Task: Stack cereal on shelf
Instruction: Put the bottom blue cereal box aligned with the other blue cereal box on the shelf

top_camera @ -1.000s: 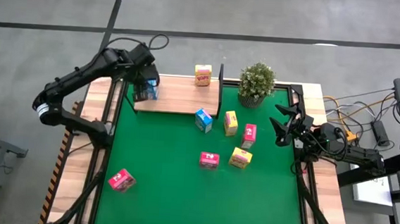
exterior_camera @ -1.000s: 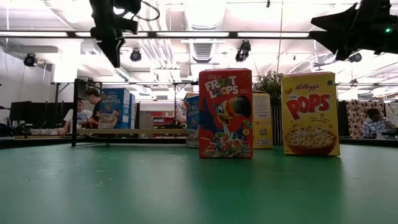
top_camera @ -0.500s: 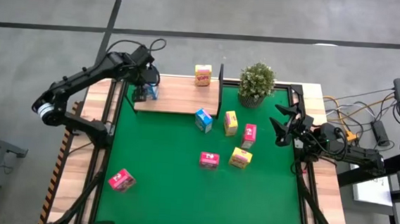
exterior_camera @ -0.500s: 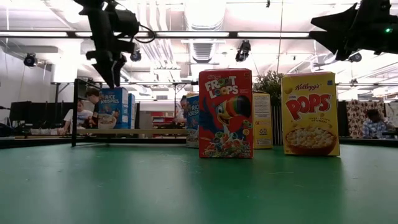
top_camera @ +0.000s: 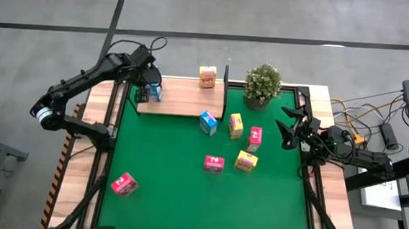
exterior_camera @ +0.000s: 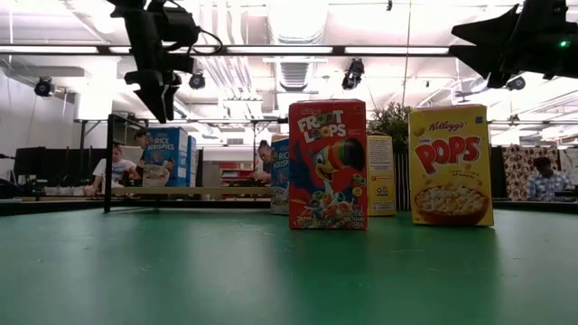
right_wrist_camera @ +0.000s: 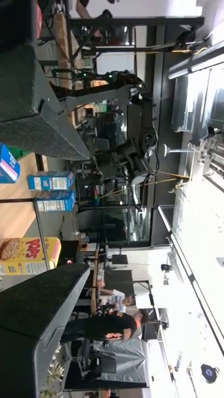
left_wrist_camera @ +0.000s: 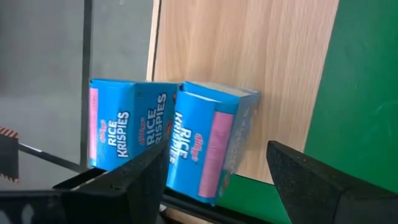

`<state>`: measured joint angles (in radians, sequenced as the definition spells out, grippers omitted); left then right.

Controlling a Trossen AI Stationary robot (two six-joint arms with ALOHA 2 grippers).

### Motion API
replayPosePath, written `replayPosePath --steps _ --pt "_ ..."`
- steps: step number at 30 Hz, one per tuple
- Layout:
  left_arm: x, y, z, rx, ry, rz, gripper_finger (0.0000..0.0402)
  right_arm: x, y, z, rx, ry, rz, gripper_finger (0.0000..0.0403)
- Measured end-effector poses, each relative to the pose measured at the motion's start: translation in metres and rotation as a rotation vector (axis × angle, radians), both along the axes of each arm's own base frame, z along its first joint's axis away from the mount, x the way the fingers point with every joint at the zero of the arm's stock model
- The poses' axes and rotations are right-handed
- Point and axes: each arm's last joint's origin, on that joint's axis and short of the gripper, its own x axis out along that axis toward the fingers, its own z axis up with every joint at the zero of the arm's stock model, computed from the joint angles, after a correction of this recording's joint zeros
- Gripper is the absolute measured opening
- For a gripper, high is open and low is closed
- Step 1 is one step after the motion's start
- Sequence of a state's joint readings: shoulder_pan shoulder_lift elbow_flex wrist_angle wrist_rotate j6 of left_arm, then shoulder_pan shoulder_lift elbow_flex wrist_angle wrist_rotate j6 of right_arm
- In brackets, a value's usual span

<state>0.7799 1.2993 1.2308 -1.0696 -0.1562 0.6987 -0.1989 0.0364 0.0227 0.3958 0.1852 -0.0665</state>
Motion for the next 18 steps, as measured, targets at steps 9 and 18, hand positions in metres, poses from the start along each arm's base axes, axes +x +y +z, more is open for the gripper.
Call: replayPosePath --steps 9,18 --pt "0.0018 0.0018 -0.0018 0.017 -0.005 -0.022 0.0251 0.0 0.0 0.0 -0.003 0.001 -0.001 0.0274" --pt "0.0003 0.0047 -0.0013 0.034 0.004 -0.048 0.0251 0.0001 0.0 -0.0002 -0.008 0.005 -0.003 0.0274"
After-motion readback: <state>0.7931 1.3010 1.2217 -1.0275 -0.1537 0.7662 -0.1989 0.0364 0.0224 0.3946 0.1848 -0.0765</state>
